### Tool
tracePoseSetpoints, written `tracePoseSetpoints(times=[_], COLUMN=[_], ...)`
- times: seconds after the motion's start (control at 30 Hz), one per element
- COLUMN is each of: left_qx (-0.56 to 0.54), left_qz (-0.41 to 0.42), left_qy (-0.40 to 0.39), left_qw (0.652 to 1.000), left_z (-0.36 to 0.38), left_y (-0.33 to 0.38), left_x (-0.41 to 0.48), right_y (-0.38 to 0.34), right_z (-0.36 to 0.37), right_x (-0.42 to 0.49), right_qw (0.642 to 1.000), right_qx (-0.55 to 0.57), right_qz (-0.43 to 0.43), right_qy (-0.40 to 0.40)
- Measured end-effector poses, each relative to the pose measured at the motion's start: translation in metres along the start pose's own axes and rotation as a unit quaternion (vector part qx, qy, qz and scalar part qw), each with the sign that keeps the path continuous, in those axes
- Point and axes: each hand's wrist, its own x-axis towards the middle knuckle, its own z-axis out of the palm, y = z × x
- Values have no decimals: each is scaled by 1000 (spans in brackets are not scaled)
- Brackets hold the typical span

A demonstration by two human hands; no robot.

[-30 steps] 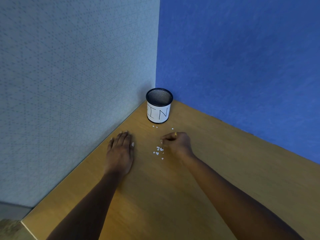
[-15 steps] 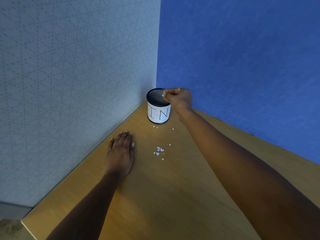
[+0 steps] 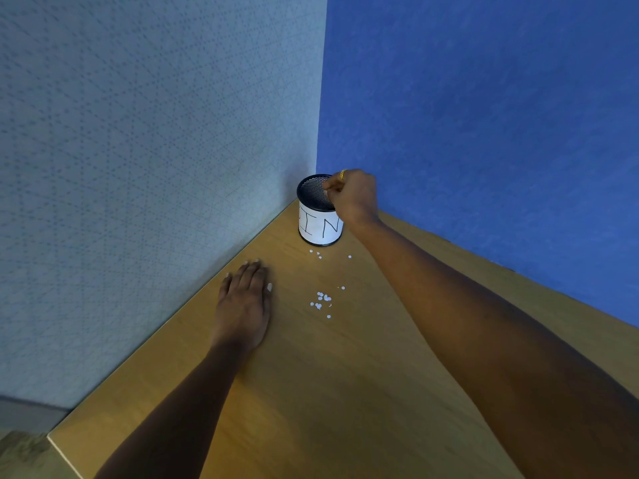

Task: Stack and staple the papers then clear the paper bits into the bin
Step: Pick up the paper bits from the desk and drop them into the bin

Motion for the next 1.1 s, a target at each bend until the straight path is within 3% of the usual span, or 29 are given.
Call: tracePoseSetpoints(times=[0.5, 0.67, 0.77, 0.93, 1.1], left_qx=[-1, 3, 6, 3, -1], left_qz=[3, 2, 7, 5, 2], left_qy=[-2, -1, 0, 3, -6], left_qw=[1000, 1000, 1000, 1000, 1000], left_z=[0, -1, -1, 0, -2], left_y=[1, 0, 0, 0, 1], left_x=[0, 0, 0, 1, 0], right_y=[2, -6, 2, 40, 70], right_z=[-5, -9, -6, -4, -2], right_x=[-7, -31, -66, -116, -143], right_qw=[1000, 993, 977, 951, 904], right_qx=[-9, -41, -41, -93, -169], right_qz=[-19, -112, -197, -225, -308], right_qy=[-2, -23, -66, -191, -245])
